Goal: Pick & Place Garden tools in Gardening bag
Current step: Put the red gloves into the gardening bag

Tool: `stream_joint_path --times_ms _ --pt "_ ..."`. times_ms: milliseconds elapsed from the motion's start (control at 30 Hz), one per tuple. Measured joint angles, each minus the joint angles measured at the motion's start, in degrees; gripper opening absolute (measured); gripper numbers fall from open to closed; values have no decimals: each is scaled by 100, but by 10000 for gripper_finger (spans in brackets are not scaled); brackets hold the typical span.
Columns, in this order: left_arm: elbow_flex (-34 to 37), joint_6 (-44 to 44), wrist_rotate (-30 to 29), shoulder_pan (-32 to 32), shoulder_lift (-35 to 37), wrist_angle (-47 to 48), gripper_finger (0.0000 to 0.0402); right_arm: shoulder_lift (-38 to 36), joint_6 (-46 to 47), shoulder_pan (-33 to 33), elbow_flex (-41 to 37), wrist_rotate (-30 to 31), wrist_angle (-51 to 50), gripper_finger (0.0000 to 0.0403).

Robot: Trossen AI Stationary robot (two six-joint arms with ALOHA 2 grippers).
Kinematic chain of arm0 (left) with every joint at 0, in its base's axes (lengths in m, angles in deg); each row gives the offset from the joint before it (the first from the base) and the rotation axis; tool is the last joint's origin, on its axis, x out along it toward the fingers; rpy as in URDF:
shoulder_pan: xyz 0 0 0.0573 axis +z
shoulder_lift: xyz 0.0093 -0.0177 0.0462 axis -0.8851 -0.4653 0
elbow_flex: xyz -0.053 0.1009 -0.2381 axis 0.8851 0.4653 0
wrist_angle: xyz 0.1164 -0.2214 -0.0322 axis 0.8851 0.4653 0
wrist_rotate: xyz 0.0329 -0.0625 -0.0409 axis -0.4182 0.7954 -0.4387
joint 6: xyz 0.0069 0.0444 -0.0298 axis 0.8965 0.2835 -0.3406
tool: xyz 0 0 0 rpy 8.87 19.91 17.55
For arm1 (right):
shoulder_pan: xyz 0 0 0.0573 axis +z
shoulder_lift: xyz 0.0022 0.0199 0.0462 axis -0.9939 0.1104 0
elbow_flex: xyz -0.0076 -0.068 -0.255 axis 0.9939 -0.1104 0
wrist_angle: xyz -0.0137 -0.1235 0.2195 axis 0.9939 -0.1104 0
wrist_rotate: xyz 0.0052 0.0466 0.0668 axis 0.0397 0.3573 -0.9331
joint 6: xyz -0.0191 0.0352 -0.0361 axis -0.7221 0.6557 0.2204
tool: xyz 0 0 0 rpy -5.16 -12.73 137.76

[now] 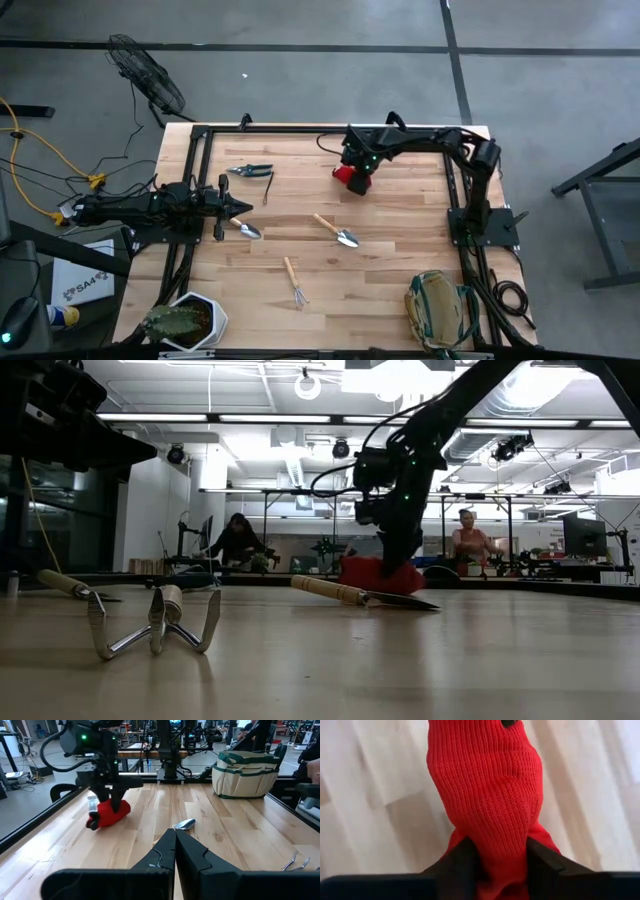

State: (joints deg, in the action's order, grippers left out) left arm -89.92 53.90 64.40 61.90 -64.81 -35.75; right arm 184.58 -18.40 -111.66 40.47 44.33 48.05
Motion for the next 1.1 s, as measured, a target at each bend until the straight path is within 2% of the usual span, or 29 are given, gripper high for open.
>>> stream_joint_path --times_ms 233,400,600,733,867,967,1100 --pt "0 -1 2 1 0 0 1 -536 579 40 22 -8 -825 34" --pt "2 0 4 -1 0 0 1 -1259 862 218 51 3 -1707 30" --pt "0 0 7 0 0 0 1 -2672 1653 685 54 33 -3059 30" --pt "1 0 7 -1 0 0 1 -3698 2826 1099 58 -56 -3597 30" --pt "1 0 7 -1 0 0 1 -4593 4131 1496 58 -458 -3784 30" --pt "0 0 7 0 0 0 1 -5148 5094 1839 58 -744 -3838 30" --pt "1 0 7 0 0 0 1 -5706 6582 2520 60 -761 -3858 30"
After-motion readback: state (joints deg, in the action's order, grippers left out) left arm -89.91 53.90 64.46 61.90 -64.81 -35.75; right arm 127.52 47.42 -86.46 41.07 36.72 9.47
